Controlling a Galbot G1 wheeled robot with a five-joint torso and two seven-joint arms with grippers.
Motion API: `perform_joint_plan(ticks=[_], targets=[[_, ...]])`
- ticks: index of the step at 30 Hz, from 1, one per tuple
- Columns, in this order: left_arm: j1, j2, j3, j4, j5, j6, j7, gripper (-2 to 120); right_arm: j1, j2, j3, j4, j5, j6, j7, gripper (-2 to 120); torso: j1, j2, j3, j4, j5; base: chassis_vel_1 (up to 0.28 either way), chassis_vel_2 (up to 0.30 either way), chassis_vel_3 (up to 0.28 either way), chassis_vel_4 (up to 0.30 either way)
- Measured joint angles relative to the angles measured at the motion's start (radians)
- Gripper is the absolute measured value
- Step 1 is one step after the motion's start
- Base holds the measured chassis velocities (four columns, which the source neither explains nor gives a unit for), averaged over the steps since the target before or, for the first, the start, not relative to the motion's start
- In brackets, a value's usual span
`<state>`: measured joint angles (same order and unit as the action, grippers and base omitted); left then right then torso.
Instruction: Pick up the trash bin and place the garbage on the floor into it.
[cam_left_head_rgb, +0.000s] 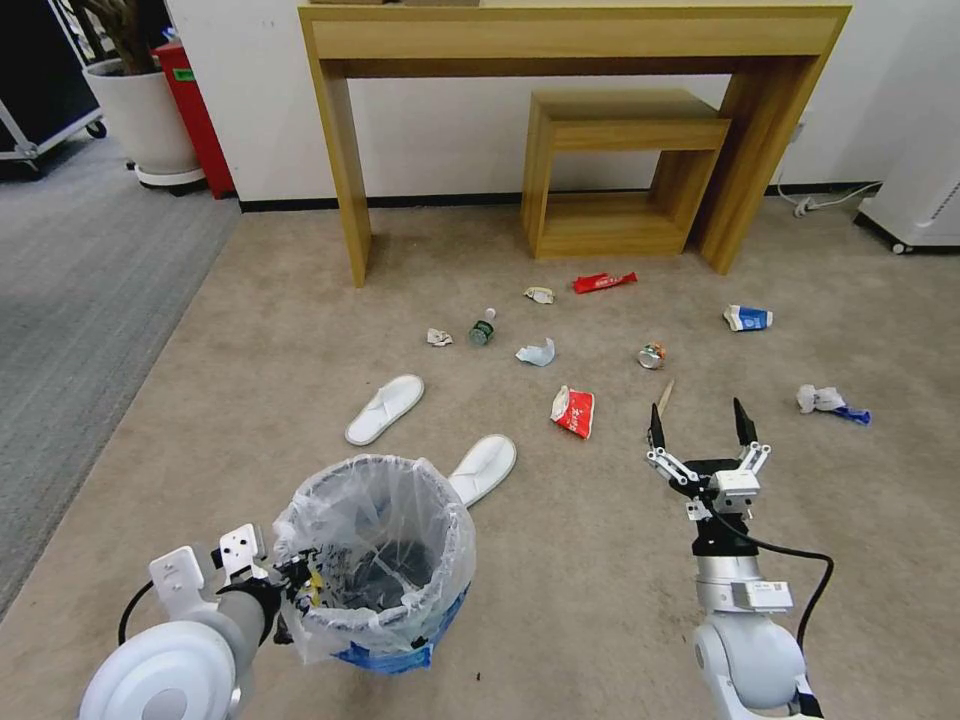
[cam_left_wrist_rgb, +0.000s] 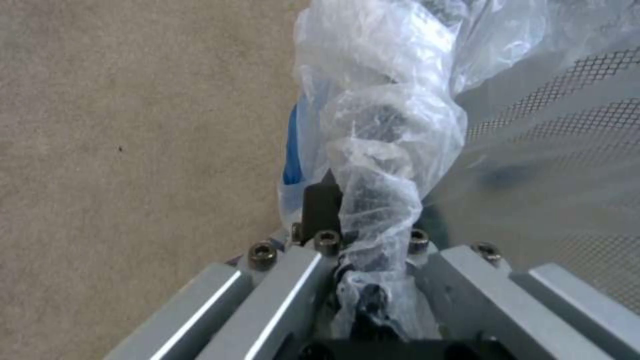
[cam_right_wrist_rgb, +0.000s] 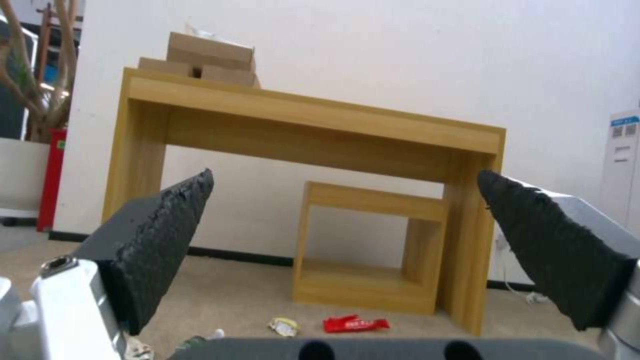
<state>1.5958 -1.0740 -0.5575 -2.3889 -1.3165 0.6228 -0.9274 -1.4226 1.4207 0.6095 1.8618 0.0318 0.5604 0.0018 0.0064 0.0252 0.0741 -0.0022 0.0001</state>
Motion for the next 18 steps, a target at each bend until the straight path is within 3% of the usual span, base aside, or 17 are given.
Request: perform_joint_plan(ticks=[10,18], targets=[[-0.001,0.004,0.000,-0.002,0.002,0.000,0.004,0,-0.002,0.003,0.001,0.000,-0.002,0.000,0.000,100,0.000,0.000,0.000,-0.0001,0.0000,0.040,0.037,-0.047,-0.044],[-0.002,0.003,0.005,0.000,0.002,0.000,0.004,0,0.001,0.005,-0.002,-0.002,-0.005,0.000,0.001,100,0.000,0.000,0.000,0.0002,0.0002,0.202,0.185,-0.196,-0.189]])
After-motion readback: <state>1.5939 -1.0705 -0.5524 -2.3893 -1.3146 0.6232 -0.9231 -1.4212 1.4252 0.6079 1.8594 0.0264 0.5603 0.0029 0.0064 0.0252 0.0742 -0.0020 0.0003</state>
